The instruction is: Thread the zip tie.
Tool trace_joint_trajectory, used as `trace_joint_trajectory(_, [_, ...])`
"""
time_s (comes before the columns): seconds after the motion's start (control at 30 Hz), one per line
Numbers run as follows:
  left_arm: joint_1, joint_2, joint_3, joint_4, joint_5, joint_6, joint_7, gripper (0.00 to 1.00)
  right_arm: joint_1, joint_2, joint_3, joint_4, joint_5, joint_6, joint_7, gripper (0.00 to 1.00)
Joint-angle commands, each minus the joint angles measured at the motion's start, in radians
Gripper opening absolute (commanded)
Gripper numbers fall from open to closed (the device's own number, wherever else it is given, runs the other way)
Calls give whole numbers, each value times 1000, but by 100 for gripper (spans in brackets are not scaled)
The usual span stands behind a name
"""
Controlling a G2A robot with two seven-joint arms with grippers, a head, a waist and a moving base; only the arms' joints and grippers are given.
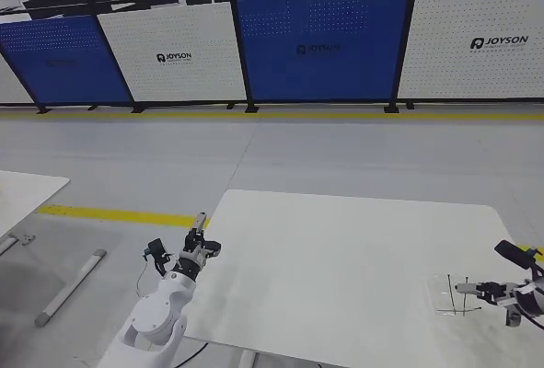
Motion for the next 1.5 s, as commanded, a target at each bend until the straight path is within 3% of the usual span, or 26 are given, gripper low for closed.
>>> trace_joint_trajectory(0.0, [0, 0, 0, 0, 0, 0, 0, 100, -1, -1, 5, 2, -14, 5, -15, 100])
trace_joint_trajectory(0.07, [0, 0, 0, 0, 0, 0, 0, 100, -10, 2, 16, -6, -36, 5, -12, 96])
trace_joint_trajectory(0.13, [0, 0, 0, 0, 0, 0, 0, 100, -20, 4, 28, -16, -48, 5, -3, 73])
trace_joint_trajectory(0.2, [0, 0, 0, 0, 0, 0, 0, 100, -29, 4, 38, -24, -60, 5, 14, 67])
trace_joint_trajectory(0.3, [0, 0, 0, 0, 0, 0, 0, 100, -36, 2, 32, -37, -67, 5, 14, 49])
trace_joint_trajectory(0.67, [0, 0, 0, 0, 0, 0, 0, 100, -7, 8, -4, -12, -38, 5, 14, 37])
trace_joint_trajectory(0.93, [0, 0, 0, 0, 0, 0, 0, 100, 25, 14, -52, 6, -36, 5, 14, 21])
trace_joint_trajectory(1.47, [0, 0, 0, 0, 0, 0, 0, 100, 94, 18, -141, 55, -24, 5, 14, 18])
